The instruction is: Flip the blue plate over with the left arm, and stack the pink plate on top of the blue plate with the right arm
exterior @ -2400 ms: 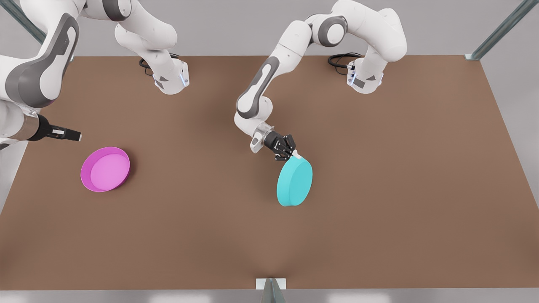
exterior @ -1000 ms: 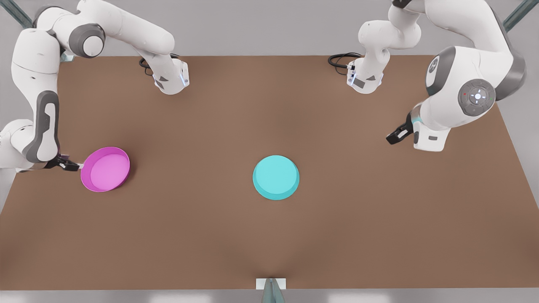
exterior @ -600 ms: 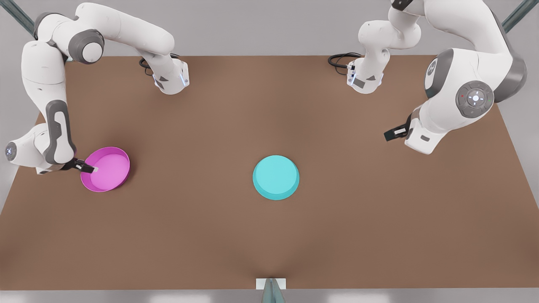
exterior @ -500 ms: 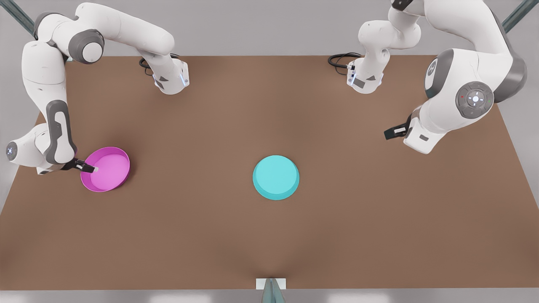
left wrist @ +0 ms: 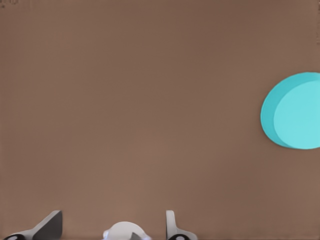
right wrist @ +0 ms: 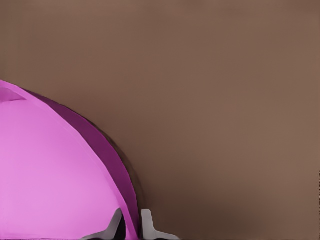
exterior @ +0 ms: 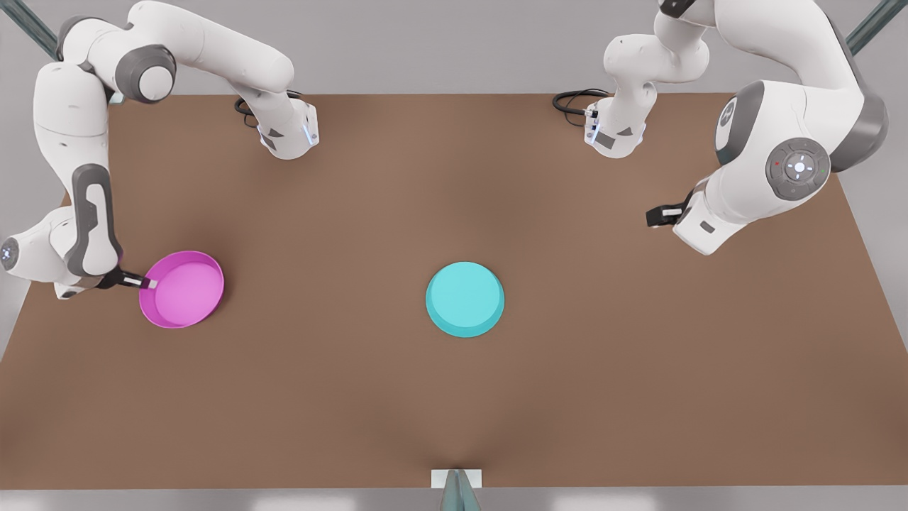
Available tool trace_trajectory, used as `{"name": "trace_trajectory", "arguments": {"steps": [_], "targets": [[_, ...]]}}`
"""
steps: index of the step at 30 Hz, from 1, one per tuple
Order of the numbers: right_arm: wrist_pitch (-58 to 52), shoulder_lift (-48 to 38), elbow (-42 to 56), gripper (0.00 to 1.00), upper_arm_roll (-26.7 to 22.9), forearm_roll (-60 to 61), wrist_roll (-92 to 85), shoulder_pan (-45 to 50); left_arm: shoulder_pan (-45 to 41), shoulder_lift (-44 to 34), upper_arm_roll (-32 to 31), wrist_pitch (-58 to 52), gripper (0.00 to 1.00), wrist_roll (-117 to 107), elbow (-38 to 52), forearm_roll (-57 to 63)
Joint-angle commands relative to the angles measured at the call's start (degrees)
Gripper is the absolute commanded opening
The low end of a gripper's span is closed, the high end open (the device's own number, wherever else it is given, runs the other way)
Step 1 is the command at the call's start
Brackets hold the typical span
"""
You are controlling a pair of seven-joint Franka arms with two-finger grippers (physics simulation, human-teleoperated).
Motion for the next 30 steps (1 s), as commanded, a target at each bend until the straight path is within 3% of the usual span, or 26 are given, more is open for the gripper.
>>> {"name": "trace_trajectory", "arguments": {"steps": [1,4,8,17,20,25,30], "targets": [[-5.8,-1.0,0.8,0.21,0.5,-0.6,-7.0,0.3,0.0,0.0,0.0,-0.2,1.0,7.0,0.0,0.0],[-9.7,-3.0,1.7,0.21,2.5,-0.6,-7.0,0.5,0.1,0.1,0.0,-0.1,1.0,7.1,0.0,0.1],[-13.0,-5.4,3.1,0.21,10.0,0.1,-3.6,2.5,0.1,0.1,0.0,-0.2,1.0,7.1,0.0,0.1],[-5.5,-4.3,4.2,0.21,10.2,13.1,27.7,33.0,0.1,-0.2,0.1,-1.0,1.0,7.8,0.1,0.3],[-0.2,-0.2,9.1,0.21,10.3,17.3,38.0,41.8,0.1,-0.1,0.1,-1.0,1.0,7.7,0.1,0.1],[3.9,6.6,18.4,0.21,10.3,17.5,53.5,51.7,0.3,0.1,0.7,-1.2,1.0,8.3,0.0,0.0],[6.0,10.5,20.4,0.21,10.3,17.2,53.6,57.0,0.9,0.1,1.1,-6.7,1.0,8.2,0.1,-0.1]]}}
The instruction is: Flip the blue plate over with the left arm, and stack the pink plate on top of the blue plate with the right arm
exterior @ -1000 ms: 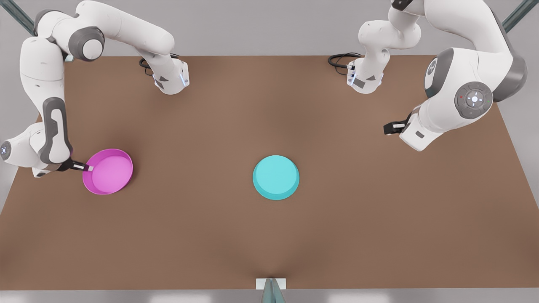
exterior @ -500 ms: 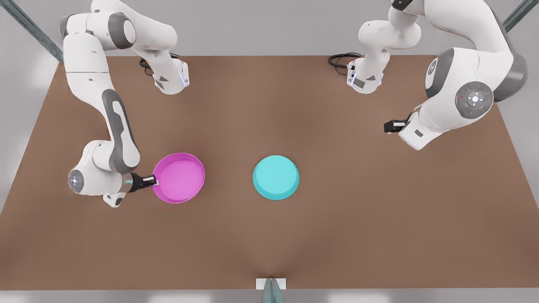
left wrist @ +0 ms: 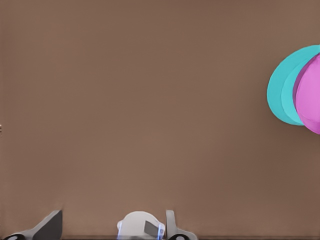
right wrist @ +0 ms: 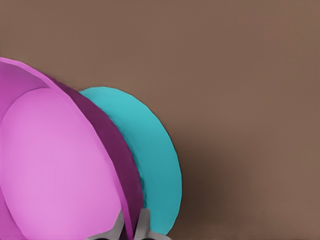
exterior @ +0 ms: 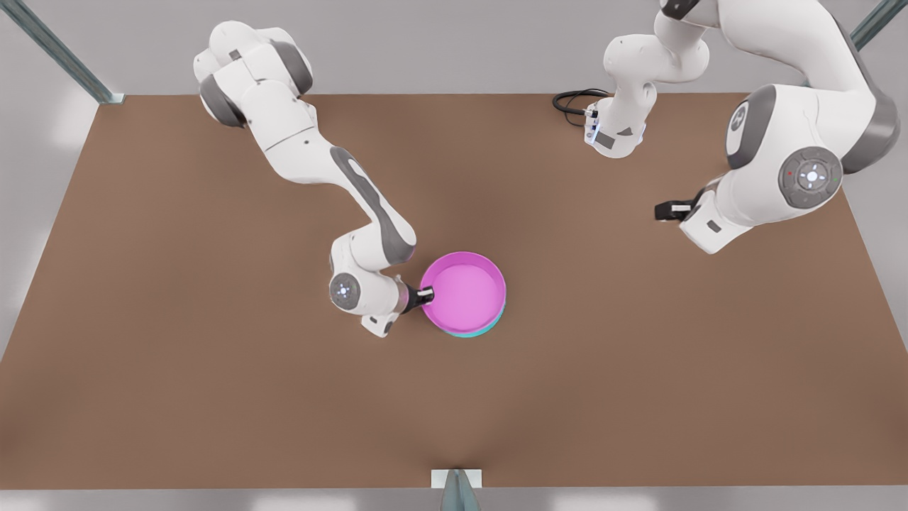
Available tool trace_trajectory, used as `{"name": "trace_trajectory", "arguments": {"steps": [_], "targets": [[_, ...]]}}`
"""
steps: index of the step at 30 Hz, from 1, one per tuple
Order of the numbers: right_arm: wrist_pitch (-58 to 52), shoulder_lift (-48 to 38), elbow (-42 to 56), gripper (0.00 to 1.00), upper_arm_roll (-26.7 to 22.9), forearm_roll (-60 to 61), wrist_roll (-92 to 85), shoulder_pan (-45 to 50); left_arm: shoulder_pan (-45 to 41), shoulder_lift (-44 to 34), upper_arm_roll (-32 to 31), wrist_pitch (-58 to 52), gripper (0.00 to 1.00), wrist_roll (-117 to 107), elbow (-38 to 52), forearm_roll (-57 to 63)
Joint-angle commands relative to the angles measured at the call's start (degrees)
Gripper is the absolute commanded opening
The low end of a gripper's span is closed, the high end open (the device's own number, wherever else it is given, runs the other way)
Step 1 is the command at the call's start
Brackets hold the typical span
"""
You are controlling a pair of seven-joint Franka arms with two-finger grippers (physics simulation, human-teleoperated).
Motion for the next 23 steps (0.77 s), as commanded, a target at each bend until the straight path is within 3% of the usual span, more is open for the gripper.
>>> {"name": "trace_trajectory", "arguments": {"steps": [1,2,3,8,10,12,14,15,18,20,23], "targets": [[3.6,0.8,0.4,0.21,0.0,-0.2,26.2,1.2,0.0,-0.1,0.1,-3.4,1.0,2.0,0.0,0.0],[3.8,1.0,0.4,0.27,0.0,-0.2,26.5,1.5,0.0,0.0,0.1,-3.4,1.0,2.0,0.0,0.0],[3.8,1.4,0.4,1.0,0.0,-0.9,27.5,1.5,0.0,-0.1,0.0,-3.4,1.0,2.0,0.0,0.0],[-0.6,-4.1,-0.4,1.0,-0.5,-0.9,27.6,-1.3,0.0,0.0,0.1,-3.3,1.0,2.0,0.0,0.0],[-11.8,-12.1,-0.5,1.0,-2.0,-1.2,27.9,-7.3,0.0,0.0,0.0,-3.3,1.0,2.0,0.0,0.0],[-29.0,-17.1,0.8,1.0,-13.3,-13.2,26.9,-8.9,0.0,0.0,0.0,-3.3,1.0,2.0,0.0,-0.1],[-54.8,-17.4,17.8,1.0,-17.1,-26.4,12.1,-13.1,0.0,0.0,0.0,-3.5,1.0,2.0,0.0,-0.2],[-59.5,-17.9,23.4,1.0,-17.1,-28.3,7.8,-16.1,0.0,0.4,0.0,-3.5,1.0,2.0,0.0,-0.3],[-61.6,-31.6,16.3,1.0,-15.6,-32.7,2.1,-19.1,0.0,0.5,0.0,-3.4,1.0,2.0,0.0,-0.3],[-57.9,-37.8,8.5,1.0,-11.8,-32.9,1.7,-22.8,0.0,0.4,0.0,-3.4,1.0,2.0,0.0,-0.4],[-57.8,-38.5,8.0,1.0,-10.6,-32.9,1.6,-24.0,-0.1,0.4,0.0,-3.5,1.0,1.9,0.0,-0.3]]}}
